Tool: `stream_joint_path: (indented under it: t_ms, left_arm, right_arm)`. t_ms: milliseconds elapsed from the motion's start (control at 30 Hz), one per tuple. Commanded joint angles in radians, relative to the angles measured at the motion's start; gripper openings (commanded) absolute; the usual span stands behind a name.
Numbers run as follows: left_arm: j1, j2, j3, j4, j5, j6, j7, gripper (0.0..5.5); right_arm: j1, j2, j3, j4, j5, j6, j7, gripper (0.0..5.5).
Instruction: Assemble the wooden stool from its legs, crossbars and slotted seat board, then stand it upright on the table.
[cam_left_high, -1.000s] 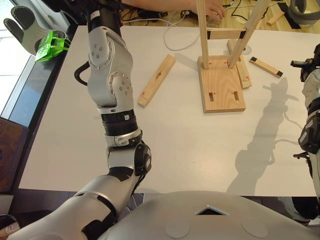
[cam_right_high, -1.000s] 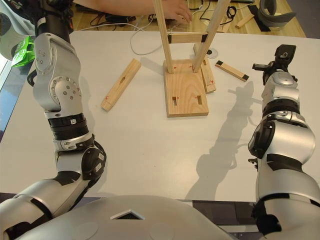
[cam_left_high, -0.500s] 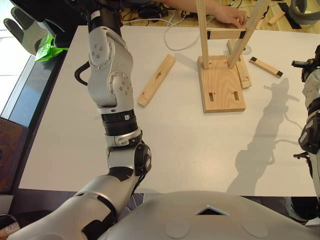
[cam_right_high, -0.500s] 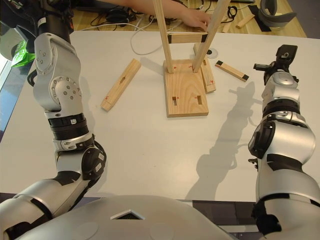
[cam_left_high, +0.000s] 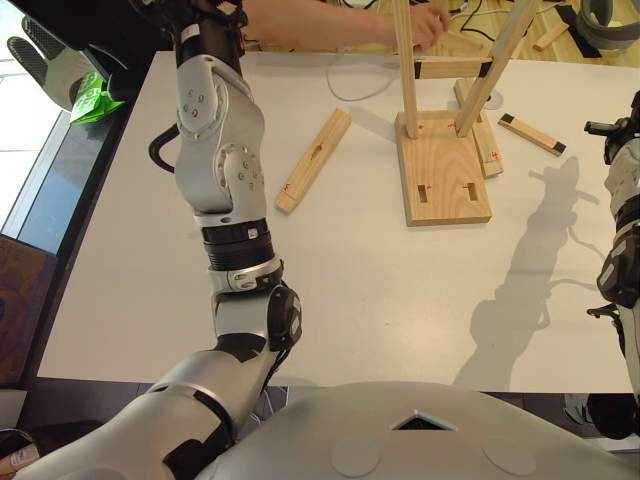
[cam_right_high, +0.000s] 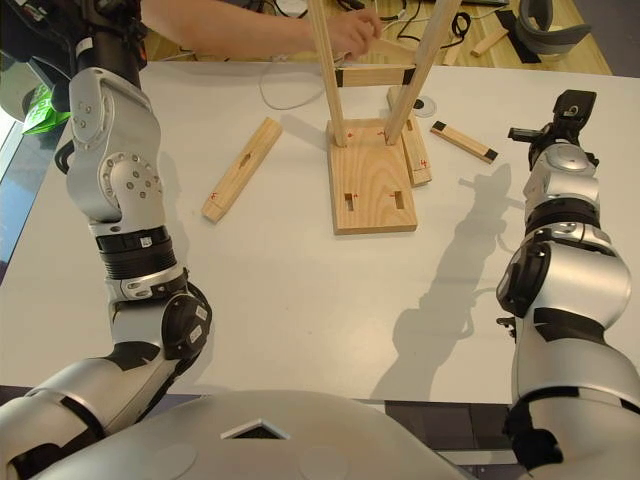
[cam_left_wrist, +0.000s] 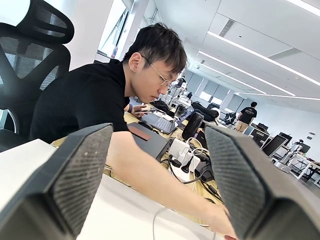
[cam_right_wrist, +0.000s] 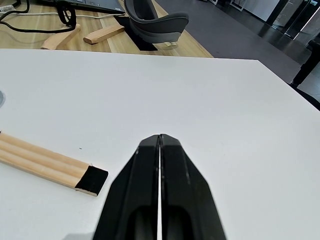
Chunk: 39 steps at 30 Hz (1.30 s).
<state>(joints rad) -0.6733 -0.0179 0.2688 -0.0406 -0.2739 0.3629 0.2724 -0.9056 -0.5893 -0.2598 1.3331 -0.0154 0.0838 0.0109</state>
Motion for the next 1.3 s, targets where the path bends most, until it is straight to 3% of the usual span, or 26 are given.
stream_joint_path:
  t_ms: [33,1300]
  left_arm:
    - [0.007,-0.010,-0.013,-0.013,0.012,0.003,0.011,3.39]
    - [-0.003,0.002,-0.005,-0.012,0.009,0.020,0.001,3.39]
  right_arm:
    - [-0.002,-0.008,-0.007,-0.004,0.008,0.009,0.005,0.03]
    - [0.036,0.003,-0.035,0.000,0.040,0.044,0.017,0.03]
